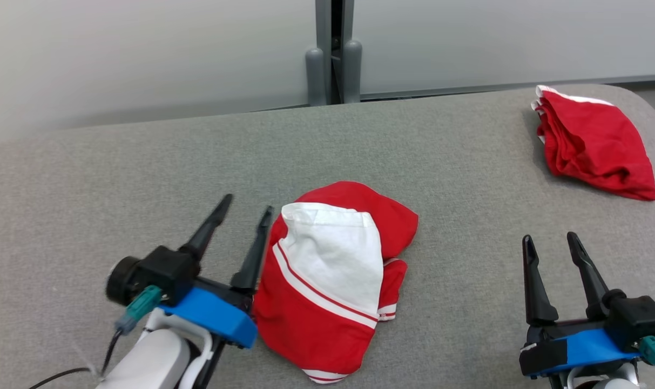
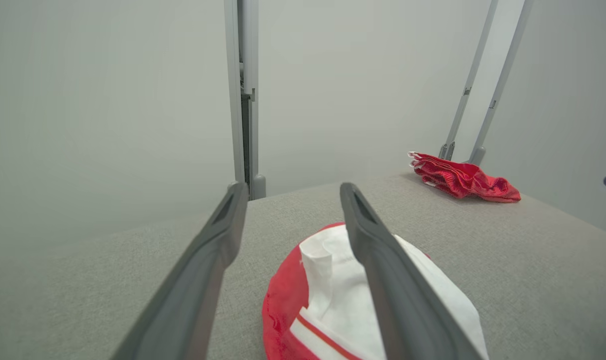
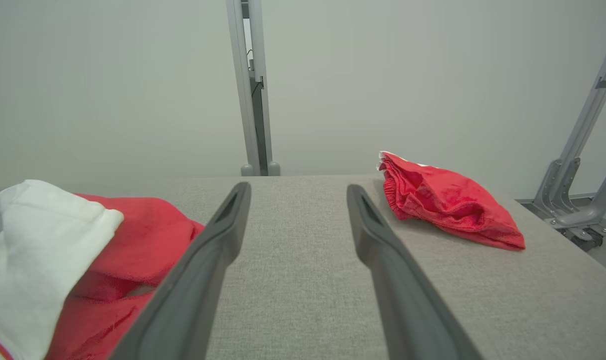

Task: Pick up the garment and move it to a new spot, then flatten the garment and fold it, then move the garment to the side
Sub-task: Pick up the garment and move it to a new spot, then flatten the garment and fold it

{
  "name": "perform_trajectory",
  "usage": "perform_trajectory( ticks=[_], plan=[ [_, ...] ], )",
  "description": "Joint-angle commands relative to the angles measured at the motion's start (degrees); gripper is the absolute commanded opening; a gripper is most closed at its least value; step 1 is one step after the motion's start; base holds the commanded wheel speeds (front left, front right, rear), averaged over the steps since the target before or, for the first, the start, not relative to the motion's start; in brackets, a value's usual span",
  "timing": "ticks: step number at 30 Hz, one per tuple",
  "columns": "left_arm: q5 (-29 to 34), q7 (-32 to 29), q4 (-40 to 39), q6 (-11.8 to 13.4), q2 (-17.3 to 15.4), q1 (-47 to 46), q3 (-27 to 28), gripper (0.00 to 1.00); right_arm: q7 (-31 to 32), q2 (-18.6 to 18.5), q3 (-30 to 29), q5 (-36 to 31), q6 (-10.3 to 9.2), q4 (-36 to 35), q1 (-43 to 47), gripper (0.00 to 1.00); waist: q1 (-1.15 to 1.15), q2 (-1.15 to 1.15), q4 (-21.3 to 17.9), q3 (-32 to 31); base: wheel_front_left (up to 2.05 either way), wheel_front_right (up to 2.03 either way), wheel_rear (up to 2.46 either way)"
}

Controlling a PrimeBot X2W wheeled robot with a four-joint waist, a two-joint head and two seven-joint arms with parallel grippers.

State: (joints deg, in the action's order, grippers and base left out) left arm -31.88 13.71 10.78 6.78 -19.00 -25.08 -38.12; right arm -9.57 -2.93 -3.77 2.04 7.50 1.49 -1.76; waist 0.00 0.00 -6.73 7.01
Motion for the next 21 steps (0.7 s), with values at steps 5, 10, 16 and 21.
perform_trajectory(
  ticks=[5,10,16,21],
  plan=[
    [-0.2,1.4,-2.1,2.3,-2.5,5.3,5.5,1.0,-0.1,0.1,0.1,0.4,-0.02,0.5,2.1,1.0,0.0,0.0,2.3,-2.4,0.0,0.0,0.0],
    [1.4,1.5,-4.8,3.2,-3.7,11.3,11.9,1.0,0.1,0.1,-0.2,0.1,-0.02,0.3,3.9,1.0,0.0,0.0,4.0,-3.9,0.0,0.0,0.0],
    [3.6,1.5,-7.3,2.6,-2.8,19.3,18.6,1.0,0.3,0.1,-0.4,-0.1,-0.02,0.3,6.6,1.0,0.0,0.0,5.1,-6.0,0.0,0.0,0.0],
    [5.5,1.5,-8.1,1.0,-1.4,23.5,21.5,1.0,0.6,0.1,-1.1,0.3,-0.02,-0.1,8.5,1.0,0.0,0.0,5.9,-7.0,0.0,0.0,0.0]
  ],
)
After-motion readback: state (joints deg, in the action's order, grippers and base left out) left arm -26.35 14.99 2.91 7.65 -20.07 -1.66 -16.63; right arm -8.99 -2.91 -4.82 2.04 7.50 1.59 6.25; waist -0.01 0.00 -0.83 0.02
